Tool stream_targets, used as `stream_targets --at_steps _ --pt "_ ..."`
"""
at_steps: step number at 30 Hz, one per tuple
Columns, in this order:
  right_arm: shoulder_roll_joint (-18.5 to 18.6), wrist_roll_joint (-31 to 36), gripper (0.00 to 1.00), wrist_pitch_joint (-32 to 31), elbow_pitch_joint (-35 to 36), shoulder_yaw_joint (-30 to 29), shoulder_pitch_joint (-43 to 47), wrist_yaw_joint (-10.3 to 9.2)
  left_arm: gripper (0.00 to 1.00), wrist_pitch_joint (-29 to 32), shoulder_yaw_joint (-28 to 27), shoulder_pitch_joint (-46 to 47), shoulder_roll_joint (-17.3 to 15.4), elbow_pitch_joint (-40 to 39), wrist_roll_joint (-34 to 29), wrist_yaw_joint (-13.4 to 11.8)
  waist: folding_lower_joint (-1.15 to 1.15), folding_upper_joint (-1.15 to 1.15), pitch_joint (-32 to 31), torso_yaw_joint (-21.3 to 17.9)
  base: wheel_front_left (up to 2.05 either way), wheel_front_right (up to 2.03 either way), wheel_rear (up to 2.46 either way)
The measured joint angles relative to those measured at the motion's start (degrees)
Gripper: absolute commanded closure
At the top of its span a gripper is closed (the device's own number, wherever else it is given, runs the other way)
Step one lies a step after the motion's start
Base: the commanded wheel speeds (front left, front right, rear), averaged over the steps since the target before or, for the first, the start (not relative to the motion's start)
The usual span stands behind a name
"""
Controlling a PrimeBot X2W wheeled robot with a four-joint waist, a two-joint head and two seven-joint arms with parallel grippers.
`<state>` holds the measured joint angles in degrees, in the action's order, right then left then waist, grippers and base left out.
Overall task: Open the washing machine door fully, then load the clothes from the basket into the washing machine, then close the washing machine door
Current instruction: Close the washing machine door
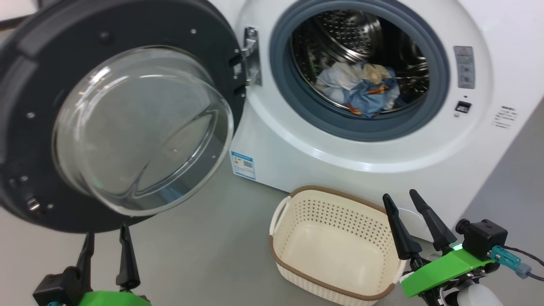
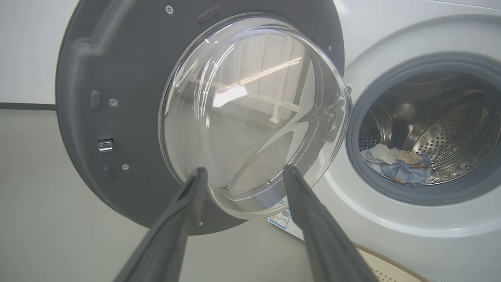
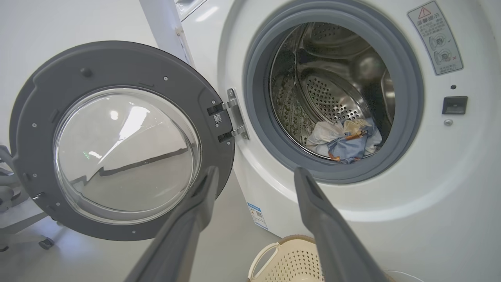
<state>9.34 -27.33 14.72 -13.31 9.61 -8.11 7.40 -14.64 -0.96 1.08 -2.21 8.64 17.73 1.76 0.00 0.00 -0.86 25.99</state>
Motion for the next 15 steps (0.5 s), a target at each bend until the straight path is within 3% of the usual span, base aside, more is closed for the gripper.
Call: stream_targets --at_steps 7,15 --pt "0.03 0.0 0.0 0.0 -0.13 0.65 0.01 0.0 0.0 0.0 -0.03 -0.01 0.01 0.52 -0.36 -0.01 0.0 0.0 -0.14 2.91 0.0 0.0 0.0" --pt "0.6 0.01 0.0 0.0 -0.48 1.19 -0.01 0.0 0.0 0.0 -0.14 -0.2 0.01 0.31 -0.36 -0.53 0.0 0.0 0.56 3.5 0.0 0.0 0.0"
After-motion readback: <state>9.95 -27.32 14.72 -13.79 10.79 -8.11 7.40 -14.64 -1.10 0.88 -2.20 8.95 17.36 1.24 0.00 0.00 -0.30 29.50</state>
